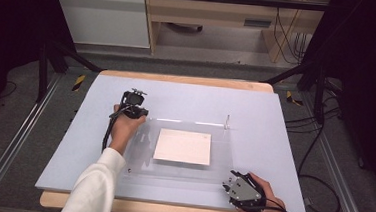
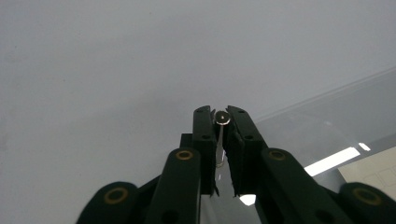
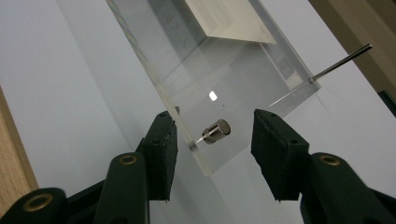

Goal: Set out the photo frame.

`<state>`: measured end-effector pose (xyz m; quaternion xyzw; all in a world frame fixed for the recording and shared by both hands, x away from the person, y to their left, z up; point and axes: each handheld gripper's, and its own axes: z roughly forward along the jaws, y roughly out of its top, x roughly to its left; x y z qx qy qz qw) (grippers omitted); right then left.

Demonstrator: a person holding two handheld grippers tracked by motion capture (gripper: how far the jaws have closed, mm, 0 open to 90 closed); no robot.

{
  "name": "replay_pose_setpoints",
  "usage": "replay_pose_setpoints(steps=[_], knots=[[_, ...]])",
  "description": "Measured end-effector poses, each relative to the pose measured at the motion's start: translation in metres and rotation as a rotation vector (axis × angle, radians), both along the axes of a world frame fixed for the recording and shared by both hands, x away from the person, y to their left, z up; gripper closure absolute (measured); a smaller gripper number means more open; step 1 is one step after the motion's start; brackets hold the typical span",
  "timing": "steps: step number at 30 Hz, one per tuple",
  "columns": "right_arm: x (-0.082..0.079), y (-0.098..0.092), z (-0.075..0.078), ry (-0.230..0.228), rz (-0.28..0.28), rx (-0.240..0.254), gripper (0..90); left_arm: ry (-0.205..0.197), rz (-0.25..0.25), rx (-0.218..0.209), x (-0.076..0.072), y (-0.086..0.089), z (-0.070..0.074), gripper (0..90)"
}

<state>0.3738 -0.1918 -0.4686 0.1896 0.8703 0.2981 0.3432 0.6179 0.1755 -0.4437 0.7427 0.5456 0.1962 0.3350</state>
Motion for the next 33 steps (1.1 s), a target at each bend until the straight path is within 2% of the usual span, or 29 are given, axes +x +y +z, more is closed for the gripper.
replay_pose_setpoints(steps=[2, 5, 9, 12, 14, 16, 17, 18, 20, 21, 22, 23, 24, 25, 30, 31, 33], knots=[[0.000, 0.000, 0.001, -0.002, -0.001, 0.004, 52.0, -0.029, 0.011, -0.003, -0.003, 0.000, 0.000, 72.3], [-0.001, 0.000, 0.002, 0.001, -0.006, 0.005, 52.4, -0.099, 0.025, -0.021, -0.012, 0.001, 0.006, 66.9], [-0.001, 0.000, 0.003, -0.002, -0.004, 0.011, 53.0, -0.188, 0.029, -0.078, -0.029, 0.002, 0.019, 61.0], [-0.001, 0.000, 0.004, -0.007, -0.006, 0.009, 53.4, -0.272, 0.029, -0.148, -0.049, 0.001, 0.024, 58.0], [-0.001, 0.000, 0.004, -0.008, -0.004, 0.004, 53.4, -0.305, 0.019, -0.201, -0.064, 0.001, 0.026, 55.2], [-0.001, 0.000, 0.004, -0.009, -0.007, 0.006, 53.5, -0.328, -0.010, -0.205, -0.080, 0.003, 0.026, 52.0], [-0.002, 0.000, 0.004, -0.007, -0.010, 0.006, 53.6, -0.348, -0.016, -0.237, -0.088, 0.002, 0.025, 50.3], [-0.002, 0.000, 0.004, -0.007, -0.012, 0.006, 53.7, -0.362, -0.028, -0.250, -0.096, 0.003, 0.024, 49.5], [-0.002, 0.001, 0.004, -0.007, -0.014, 0.007, 53.7, -0.385, -0.051, -0.249, -0.111, 0.006, 0.022, 46.9], [-0.002, 0.001, 0.004, -0.008, -0.013, 0.006, 53.9, -0.404, -0.038, -0.270, -0.117, 0.005, 0.021, 45.5], [-0.002, 0.001, 0.004, -0.011, -0.015, 0.002, 53.9, -0.406, -0.060, -0.279, -0.123, 0.006, 0.019, 44.6], [-0.002, 0.001, 0.005, -0.011, -0.017, 0.004, 53.9, -0.370, -0.119, -0.183, -0.130, 0.014, 0.020, 44.3], [-0.002, 0.001, 0.005, -0.007, -0.017, 0.006, 53.9, -0.370, -0.130, -0.180, -0.134, 0.015, 0.020, 42.7], [-0.002, 0.001, 0.005, -0.008, -0.018, 0.008, 54.0, -0.405, -0.105, -0.258, -0.137, 0.009, 0.020, 41.2], [-0.003, 0.001, 0.006, -0.016, -0.021, 0.012, 54.3, -0.446, -0.149, -0.303, -0.155, 0.010, 0.022, 35.7], [-0.003, 0.001, 0.006, -0.015, -0.023, 0.016, 54.3, -0.455, -0.157, -0.303, -0.159, 0.009, 0.022, 34.2], [-0.003, 0.001, 0.007, -0.017, -0.024, 0.020, 54.4, -0.432, -0.217, -0.210, -0.166, 0.016, 0.023, 30.4]])
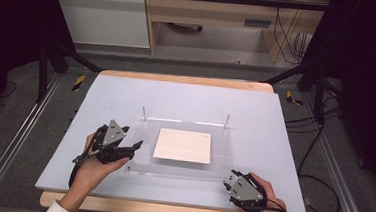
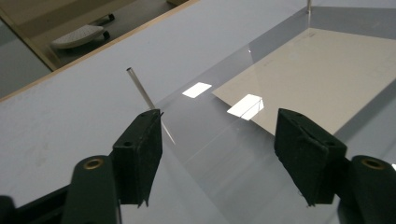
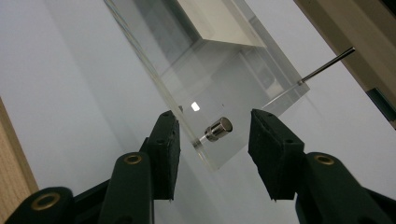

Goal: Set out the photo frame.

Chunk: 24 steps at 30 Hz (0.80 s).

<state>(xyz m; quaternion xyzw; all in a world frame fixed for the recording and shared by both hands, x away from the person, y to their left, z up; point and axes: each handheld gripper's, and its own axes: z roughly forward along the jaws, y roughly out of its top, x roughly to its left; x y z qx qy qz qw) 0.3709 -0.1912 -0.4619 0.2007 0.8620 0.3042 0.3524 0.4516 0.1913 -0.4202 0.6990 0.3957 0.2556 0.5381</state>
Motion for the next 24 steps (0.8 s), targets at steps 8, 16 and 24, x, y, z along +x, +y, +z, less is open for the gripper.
replay_pose_setpoints(steps=[8, 16, 24], knots=[[0.000, -0.001, 0.005, -0.005, -0.007, 0.030, 55.2, -0.038, -0.074, -0.035, -0.028, -0.011, 0.000, 25.1], [0.000, -0.001, 0.009, 0.001, -0.010, 0.035, 55.7, -0.106, -0.132, -0.006, -0.050, -0.020, -0.010, 25.2], [0.001, -0.003, 0.014, 0.005, -0.017, 0.064, 56.2, -0.105, -0.194, 0.040, -0.064, -0.021, -0.025, 27.0]])
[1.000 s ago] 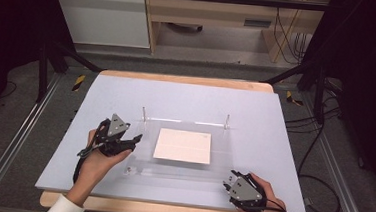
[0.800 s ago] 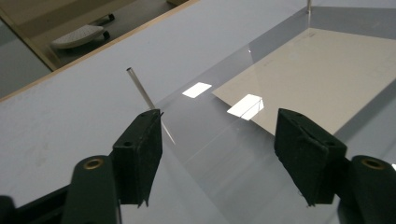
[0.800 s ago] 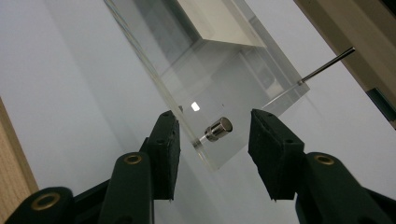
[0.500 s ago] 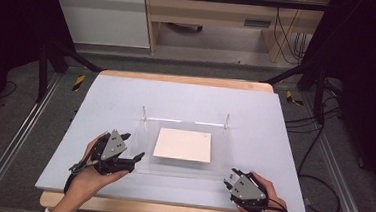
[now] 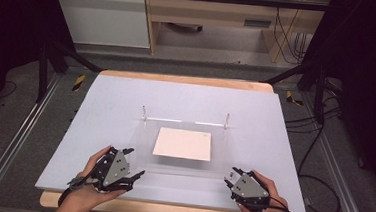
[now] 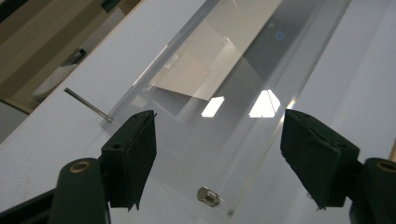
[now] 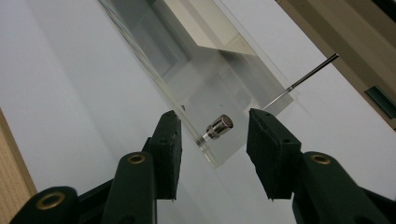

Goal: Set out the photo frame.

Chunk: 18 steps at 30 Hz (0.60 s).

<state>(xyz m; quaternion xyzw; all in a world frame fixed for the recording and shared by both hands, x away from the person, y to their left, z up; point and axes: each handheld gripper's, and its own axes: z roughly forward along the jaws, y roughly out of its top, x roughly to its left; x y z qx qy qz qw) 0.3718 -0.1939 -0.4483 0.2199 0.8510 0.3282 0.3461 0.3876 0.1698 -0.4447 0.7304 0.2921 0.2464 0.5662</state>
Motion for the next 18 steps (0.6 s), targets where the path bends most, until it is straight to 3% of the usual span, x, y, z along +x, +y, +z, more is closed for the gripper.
replay_pose_setpoints(steps=[11, 18], knots=[[0.0022, -0.0020, 0.0054, 0.021, -0.006, 0.029, 56.1, -0.013, -0.029, 0.034, -0.0034, -0.0040, -0.0085, 35.7], [0.0027, -0.0027, 0.0073, 0.028, -0.011, 0.039, 56.4, -0.021, -0.043, 0.033, -0.0033, -0.0063, -0.0079, 41.1]])
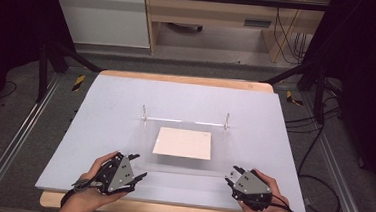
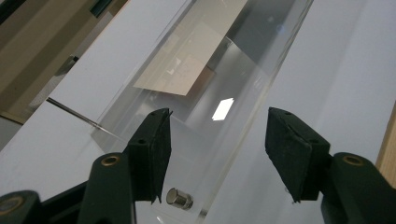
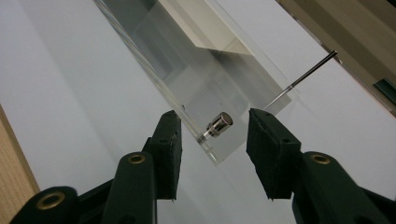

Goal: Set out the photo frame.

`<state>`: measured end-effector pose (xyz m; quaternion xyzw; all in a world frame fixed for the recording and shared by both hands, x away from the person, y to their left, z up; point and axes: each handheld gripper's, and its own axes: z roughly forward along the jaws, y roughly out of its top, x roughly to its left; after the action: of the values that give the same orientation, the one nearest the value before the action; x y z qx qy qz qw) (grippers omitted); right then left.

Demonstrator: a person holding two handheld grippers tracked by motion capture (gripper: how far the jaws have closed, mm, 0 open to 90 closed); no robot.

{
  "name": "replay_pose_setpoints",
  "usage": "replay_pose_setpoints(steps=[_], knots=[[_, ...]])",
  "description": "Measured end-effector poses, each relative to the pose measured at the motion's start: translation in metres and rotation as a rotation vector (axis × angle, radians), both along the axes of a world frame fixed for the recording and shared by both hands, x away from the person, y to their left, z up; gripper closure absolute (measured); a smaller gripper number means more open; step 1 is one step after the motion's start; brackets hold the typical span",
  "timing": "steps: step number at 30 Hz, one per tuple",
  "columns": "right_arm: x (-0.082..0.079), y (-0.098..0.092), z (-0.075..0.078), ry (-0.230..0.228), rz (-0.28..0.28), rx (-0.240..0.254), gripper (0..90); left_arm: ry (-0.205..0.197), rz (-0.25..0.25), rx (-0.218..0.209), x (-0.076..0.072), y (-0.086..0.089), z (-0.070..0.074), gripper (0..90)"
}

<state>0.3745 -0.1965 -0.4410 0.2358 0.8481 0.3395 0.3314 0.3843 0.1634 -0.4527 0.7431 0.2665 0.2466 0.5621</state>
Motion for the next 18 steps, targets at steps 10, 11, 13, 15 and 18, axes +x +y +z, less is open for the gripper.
replay_pose_setpoints(steps=[10, 11, 13, 15, 18], knots=[[0.001, -0.001, 0.005, -0.009, -0.004, 0.016, 57.1, -0.041, 0.013, 0.065, 0.008, -0.006, -0.009, 45.7], [0.001, -0.001, 0.005, -0.011, -0.003, 0.015, 57.2, -0.050, 0.017, 0.073, 0.009, -0.006, -0.009, 46.6], [0.001, -0.002, 0.006, -0.010, -0.003, 0.018, 57.3, -0.061, 0.021, 0.088, 0.010, -0.008, -0.010, 47.5], [0.001, -0.002, 0.006, -0.009, -0.002, 0.018, 57.4, -0.076, 0.023, 0.100, 0.012, -0.010, -0.012, 49.1], [0.002, -0.002, 0.007, -0.008, -0.002, 0.019, 57.4, -0.125, -0.056, 0.678, 0.018, 0.017, 0.012, 50.5]])
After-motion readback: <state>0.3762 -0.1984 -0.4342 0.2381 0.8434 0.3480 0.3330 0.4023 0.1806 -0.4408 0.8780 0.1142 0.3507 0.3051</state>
